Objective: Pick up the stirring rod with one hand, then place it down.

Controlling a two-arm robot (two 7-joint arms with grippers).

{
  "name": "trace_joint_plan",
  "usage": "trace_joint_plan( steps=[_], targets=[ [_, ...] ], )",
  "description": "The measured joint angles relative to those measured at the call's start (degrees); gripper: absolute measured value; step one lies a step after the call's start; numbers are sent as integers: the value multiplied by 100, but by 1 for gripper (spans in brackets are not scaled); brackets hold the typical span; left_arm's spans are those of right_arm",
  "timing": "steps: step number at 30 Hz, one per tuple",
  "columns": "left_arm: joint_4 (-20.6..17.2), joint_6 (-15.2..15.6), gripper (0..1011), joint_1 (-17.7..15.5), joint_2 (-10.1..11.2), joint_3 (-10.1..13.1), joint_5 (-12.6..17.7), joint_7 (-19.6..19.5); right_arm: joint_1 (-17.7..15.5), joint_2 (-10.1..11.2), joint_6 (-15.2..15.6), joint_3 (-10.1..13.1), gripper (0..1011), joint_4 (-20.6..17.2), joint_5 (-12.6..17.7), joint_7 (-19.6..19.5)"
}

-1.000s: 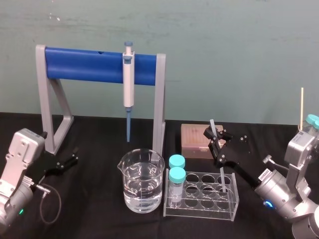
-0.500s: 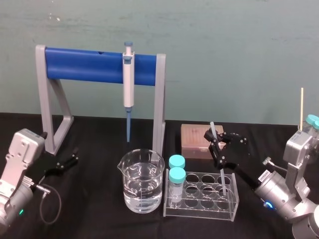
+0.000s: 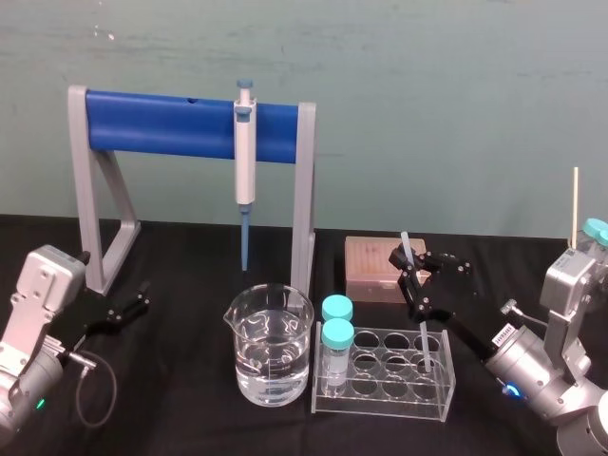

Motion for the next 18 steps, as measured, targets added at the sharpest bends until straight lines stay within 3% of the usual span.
trace_joint_plan(
  steps=[4,18],
  targets=[
    [0,0,1000,0,0,0,0,0,0,0,0,1,86,0,2,0],
    [0,0,1000,0,0,0,0,0,0,0,-5,1,516,0,6,0]
  ],
)
